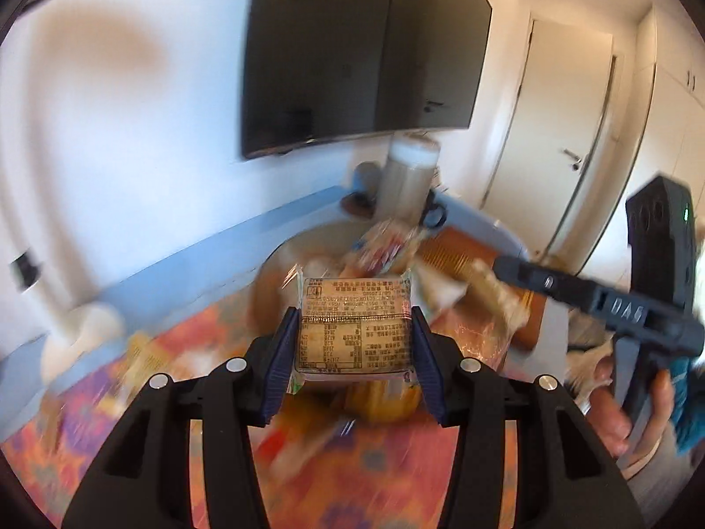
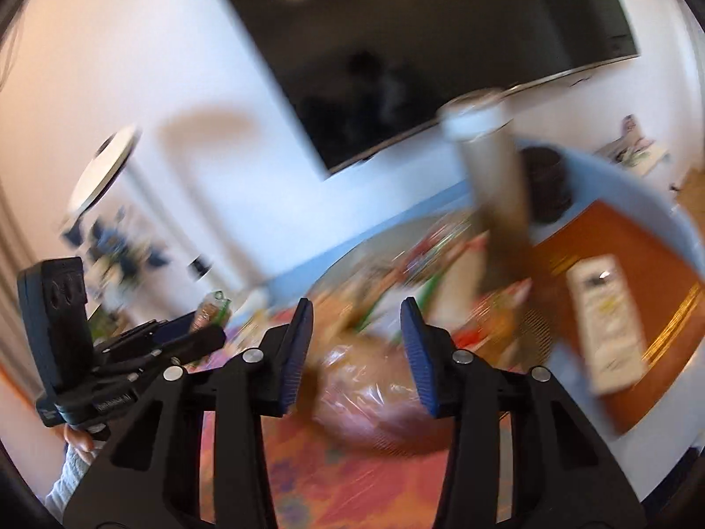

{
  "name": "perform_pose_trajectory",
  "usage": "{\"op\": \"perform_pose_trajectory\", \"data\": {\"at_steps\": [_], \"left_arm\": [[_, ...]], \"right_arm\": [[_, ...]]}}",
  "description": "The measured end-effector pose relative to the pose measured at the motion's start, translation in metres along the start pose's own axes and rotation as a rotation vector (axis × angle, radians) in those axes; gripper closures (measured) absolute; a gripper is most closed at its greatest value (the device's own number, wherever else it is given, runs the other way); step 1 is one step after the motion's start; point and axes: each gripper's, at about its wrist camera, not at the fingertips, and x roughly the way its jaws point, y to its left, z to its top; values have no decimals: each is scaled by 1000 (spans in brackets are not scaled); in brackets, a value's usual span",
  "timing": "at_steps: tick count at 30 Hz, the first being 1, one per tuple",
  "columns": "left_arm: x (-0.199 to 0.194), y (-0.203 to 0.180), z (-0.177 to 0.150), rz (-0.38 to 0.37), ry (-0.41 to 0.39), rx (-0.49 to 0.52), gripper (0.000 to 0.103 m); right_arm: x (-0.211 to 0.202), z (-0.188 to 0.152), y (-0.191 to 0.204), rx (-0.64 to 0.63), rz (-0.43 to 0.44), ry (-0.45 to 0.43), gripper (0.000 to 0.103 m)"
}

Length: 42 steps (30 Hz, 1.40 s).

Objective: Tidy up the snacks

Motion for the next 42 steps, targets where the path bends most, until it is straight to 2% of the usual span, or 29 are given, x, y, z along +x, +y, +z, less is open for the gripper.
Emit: {"op": "perform_pose_trajectory", "data": {"at_steps": [4,6,7,8,9,10,12,15,18,20,22,25,28,29,32,34,35,37,42], "left_arm": [[48,-2,31,-32,39,-34,55],[65,-5,39,-15,55,-25,54],[75,-7,43,-7,66,-20,50],[86,-9,46,-3,84,-20,46],[95,-10,48,6,101,-27,31],[105,-8,49,42,117,-51,25],[109,-3,46,36,140,-77,25],[84,3,30,51,138,-59,24],[39,11,-1,110,115,-27,12],[-4,22,-35,175,87,-23,10],[-39,40,-69,268,86,-45,10],[-79,89,-133,479,157,-176,10],[-111,135,-183,590,187,-312,10],[-118,146,-195,627,192,-342,10],[-133,174,-228,747,217,-422,10],[-136,190,-241,750,223,-522,11],[-138,191,-241,757,211,-532,11],[-143,189,-239,779,164,-524,9],[-145,185,-241,758,160,-505,7]], "right_arm": [[25,21,-31,19,-77,43,59],[30,18,-41,32,-71,78,58],[27,14,-43,30,-48,79,56],[22,8,-43,18,-22,81,43],[19,2,-41,-3,-26,77,35],[16,-4,-37,-34,-52,78,35],[13,-12,-32,-77,-85,101,35],[7,-20,-23,-103,-66,119,33],[6,-30,1,-135,17,129,17],[11,-42,22,-152,76,147,12],[26,-68,48,-129,144,193,10],[60,-106,88,-143,224,318,10],[86,-133,131,-217,226,384,9],[90,-138,143,-245,226,385,3],[90,-155,171,-398,119,280,3],[102,-172,175,-437,72,310,3],[108,-174,176,-453,51,334,3],[111,-177,177,-478,60,351,3],[124,-182,174,-453,38,418,3]]}}
